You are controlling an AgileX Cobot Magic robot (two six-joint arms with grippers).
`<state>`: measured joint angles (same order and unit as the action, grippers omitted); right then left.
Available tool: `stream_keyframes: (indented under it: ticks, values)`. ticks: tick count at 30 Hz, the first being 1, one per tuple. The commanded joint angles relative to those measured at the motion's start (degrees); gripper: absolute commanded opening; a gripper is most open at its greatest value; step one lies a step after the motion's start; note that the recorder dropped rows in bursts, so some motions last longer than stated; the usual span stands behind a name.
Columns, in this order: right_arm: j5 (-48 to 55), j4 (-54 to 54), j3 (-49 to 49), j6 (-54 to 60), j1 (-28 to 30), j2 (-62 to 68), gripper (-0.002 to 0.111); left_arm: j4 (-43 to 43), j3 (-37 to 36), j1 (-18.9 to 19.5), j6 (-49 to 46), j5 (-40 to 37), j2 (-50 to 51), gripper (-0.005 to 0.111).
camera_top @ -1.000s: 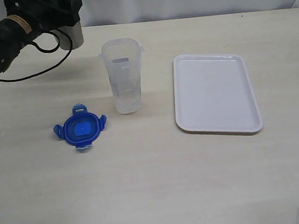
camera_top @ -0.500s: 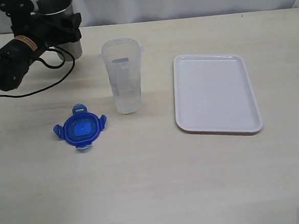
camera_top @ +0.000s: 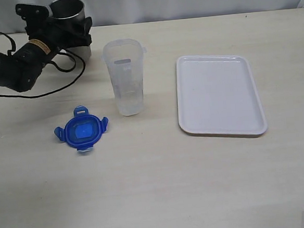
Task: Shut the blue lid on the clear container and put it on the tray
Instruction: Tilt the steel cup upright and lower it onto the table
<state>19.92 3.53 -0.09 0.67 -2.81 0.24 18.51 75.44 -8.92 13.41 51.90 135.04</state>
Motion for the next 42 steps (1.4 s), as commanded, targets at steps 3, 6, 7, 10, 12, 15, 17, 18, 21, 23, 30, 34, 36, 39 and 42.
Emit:
stream_keyframes:
  ticks: [3, 6, 7, 10, 12, 15, 17, 18, 21, 23, 30, 34, 36, 39, 42]
  values:
    - [-0.1, 0.4, 0.1, -0.2, 0.2, -0.2, 0.004, -0.3, 3.2, -0.2, -0.1, 1.3, 3.3, 0.0]
    - [-0.1, 0.4, 0.1, -0.2, 0.2, -0.2, 0.004, -0.8, 4.0, -0.2, -0.2, 1.2, 4.3, 0.0]
    - [-0.1, 0.4, 0.1, -0.2, 0.2, -0.2, 0.004, -1.7, 4.2, -0.2, -0.5, 1.3, 4.4, 0.0]
    - [-0.1, 0.4, 0.1, -0.2, 0.2, -0.2, 0.004, -6.8, 4.2, -0.2, -3.5, 1.5, 4.5, 0.0]
    - [-0.1, 0.4, 0.1, -0.2, 0.2, -0.2, 0.004, -8.7, 4.2, -0.2, -7.4, 0.9, 4.5, 0.0]
    - [-0.1, 0.4, 0.1, -0.2, 0.2, -0.2, 0.004, -9.2, 4.2, -0.2, -9.7, -1.0, 4.5, 0.0]
    - [-0.1, 0.4, 0.1, -0.2, 0.2, -0.2, 0.004, -9.2, 4.2, -0.2, -9.7, -2.0, 4.5, 0.0]
    - [-0.1, 0.4, 0.1, -0.2, 0.2, -0.2, 0.004, -9.2, 4.2, -0.2, -9.3, -2.3, 4.5, 0.0]
    - [-0.1, 0.4, 0.1, -0.2, 0.2, -0.2, 0.004, -9.2, 4.2, -0.2, -5.9, -3.7, 4.5, 0.0]
    - [-0.1, 0.4, 0.1, -0.2, 0.2, -0.2, 0.004, -9.2, 4.2, -0.2, -2.8, -4.8, 4.5, 0.0]
    - [-0.1, 0.4, 0.1, -0.2, 0.2, -0.2, 0.004, -8.4, 4.2, -0.2, -1.5, -6.4, 4.5, 0.0]
    - [-0.1, 0.4, 0.1, -0.2, 0.2, -0.2, 0.004, -6.1, 4.2, -0.2, -1.5, -6.4, 4.5, 0.0]
    - [-0.1, 0.4, 0.1, -0.2, 0.2, -0.2, 0.004, -6.0, 4.2, -0.2, -1.7, -7.2, 4.5, 0.002]
    - [-0.1, 0.4, 0.1, -0.2, 0.2, -0.2, 0.004, -6.0, 4.2, -0.2, -1.7, -9.2, 4.5, 0.017]
    - [-0.1, 0.4, 0.1, -0.2, 0.2, -0.2, 0.004, -5.6, 4.2, -0.2, -1.7, -9.4, 4.5, 0.049]
